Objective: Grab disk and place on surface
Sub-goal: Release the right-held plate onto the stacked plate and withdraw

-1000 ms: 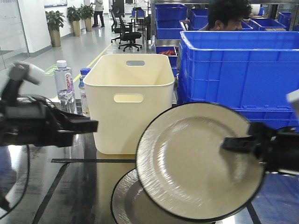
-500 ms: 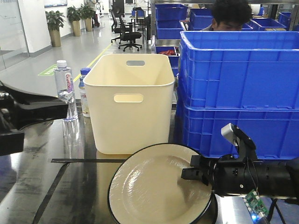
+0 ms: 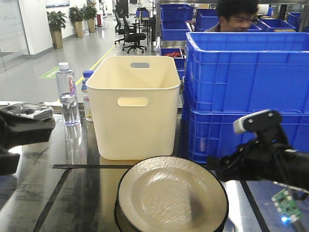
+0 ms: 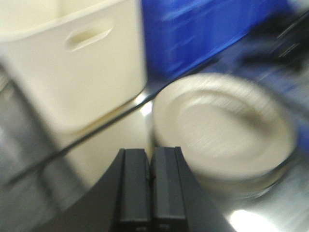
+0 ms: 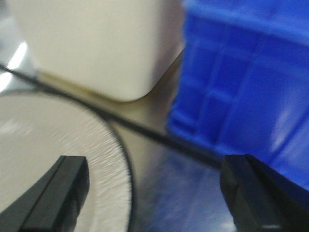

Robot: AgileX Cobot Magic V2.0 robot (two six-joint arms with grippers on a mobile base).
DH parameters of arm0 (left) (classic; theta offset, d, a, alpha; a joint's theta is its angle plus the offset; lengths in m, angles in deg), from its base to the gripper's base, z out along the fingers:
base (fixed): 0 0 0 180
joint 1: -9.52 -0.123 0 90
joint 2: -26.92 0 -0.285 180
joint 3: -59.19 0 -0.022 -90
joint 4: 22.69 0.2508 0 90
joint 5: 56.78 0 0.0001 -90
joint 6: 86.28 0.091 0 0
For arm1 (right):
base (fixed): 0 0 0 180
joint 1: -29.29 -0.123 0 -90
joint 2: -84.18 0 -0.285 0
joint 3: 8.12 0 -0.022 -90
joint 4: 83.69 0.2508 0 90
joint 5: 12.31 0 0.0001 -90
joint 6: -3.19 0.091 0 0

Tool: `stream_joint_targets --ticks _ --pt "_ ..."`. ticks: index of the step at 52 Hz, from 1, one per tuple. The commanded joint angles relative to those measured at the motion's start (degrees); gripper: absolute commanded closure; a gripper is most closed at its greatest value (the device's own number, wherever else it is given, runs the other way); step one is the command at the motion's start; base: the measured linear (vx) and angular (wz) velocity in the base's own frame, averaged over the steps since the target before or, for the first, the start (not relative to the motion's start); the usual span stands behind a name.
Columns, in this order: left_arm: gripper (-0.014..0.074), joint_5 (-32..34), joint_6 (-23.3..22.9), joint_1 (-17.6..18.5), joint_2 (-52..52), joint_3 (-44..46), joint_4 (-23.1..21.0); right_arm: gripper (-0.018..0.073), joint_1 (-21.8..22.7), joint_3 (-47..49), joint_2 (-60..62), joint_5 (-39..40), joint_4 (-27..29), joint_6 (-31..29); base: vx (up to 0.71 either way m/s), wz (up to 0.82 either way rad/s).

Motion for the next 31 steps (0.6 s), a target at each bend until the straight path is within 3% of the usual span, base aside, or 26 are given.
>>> stream_joint_targets --ticks 1,5,9,13,15,26,31 --pt "0.0598 4.0 -11.0 -0.1 -0.9 -0.1 11.0 0.0024 0.2 1.9 5.5 3.1 -1.0 -0.8 0.00 0.00" --pt "0.0598 4.2 -21.2 -0.1 -0.9 -2.5 23.5 0.0130 0.2 1.9 8.7 2.6 -1.0 -0.2 0.00 0.00" --pt "0.0598 4.2 -30.6 -0.1 -1.1 -4.7 32.8 0.0298 0.2 1.7 12.3 2.1 -1.0 2.7 0.00 0.00" --pt "0.0598 5.2 -35.3 -0.1 -2.6 -7.8 37.8 0.0500 0.2 1.7 17.2 -0.4 -3.3 7.4 0.00 0.00" --pt "0.0598 6.7 -35.6 -0.1 -4.1 -9.8 38.9 0.0576 0.2 1.7 19.4 -2.3 -5.9 10.0 0.00 0.00" --pt "0.0598 17.9 -33.6 0.0 -20.8 -22.1 38.8 0.0568 0.2 1.7 31.5 -18.3 -27.0 30.1 0.00 0.00" --pt "0.0598 19.3 -33.5 0.0 -31.9 -28.5 38.7 0.0568 0.1 -0.1 37.5 -20.4 -36.3 38.0 0.00 0.00"
